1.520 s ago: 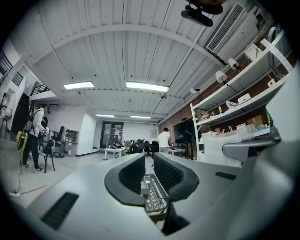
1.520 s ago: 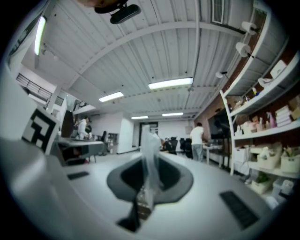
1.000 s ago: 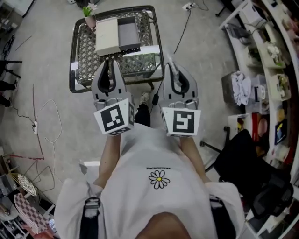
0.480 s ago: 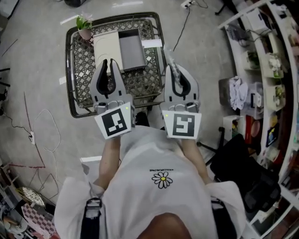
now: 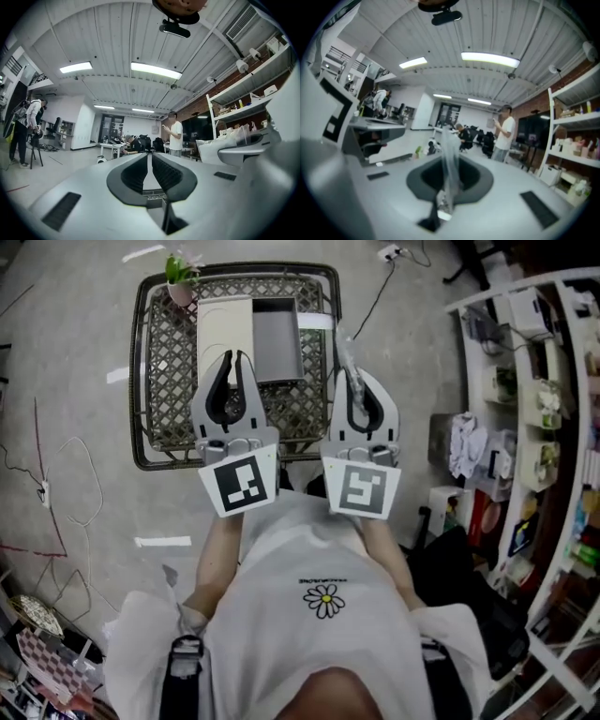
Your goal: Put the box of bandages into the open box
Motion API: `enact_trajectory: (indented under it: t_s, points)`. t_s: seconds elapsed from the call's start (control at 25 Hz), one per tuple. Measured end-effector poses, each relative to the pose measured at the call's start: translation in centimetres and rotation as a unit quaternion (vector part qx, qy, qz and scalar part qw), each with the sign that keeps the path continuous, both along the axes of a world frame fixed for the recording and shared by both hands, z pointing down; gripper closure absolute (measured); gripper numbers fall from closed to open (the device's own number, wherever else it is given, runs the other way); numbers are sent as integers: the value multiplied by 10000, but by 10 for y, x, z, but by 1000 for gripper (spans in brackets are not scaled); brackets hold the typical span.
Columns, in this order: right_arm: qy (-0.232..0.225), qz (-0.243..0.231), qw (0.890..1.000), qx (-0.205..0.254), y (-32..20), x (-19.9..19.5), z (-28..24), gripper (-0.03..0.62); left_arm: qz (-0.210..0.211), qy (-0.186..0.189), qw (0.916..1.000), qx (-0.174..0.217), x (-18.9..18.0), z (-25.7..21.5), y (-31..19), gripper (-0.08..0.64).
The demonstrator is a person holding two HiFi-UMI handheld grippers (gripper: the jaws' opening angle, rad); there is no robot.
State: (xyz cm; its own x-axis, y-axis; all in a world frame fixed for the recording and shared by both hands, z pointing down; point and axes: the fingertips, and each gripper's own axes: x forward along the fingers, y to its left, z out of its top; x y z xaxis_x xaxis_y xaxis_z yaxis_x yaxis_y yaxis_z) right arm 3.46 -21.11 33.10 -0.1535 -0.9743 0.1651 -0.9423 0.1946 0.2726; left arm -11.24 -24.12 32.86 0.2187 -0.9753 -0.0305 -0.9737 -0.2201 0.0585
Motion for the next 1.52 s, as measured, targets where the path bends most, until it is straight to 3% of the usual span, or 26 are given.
enact_trajectory:
  t_s: [0.28, 0.52, 1.0, 1.32, 1.52]
  points:
    - [-16, -215, 9998, -7, -18, -5, 7, 552, -458, -109, 9989, 62, -12, -5, -8, 529]
    - [173, -423, 9989, 57, -25, 2, 7, 552, -755, -456, 9960, 146, -2, -10, -9, 538]
    - [130, -895, 9958, -106, -44, 7, 25, 552, -1023, -607, 9928, 114, 13, -13, -21, 540]
    - [1086, -1094, 9860, -629, -81, -1, 71, 552, -1109, -688, 9914, 18, 10, -1, -30, 538]
    - [2114, -1665, 9583, -963, -107, -24, 118, 552, -1171, -695, 9906, -105, 3, 16, -32, 538]
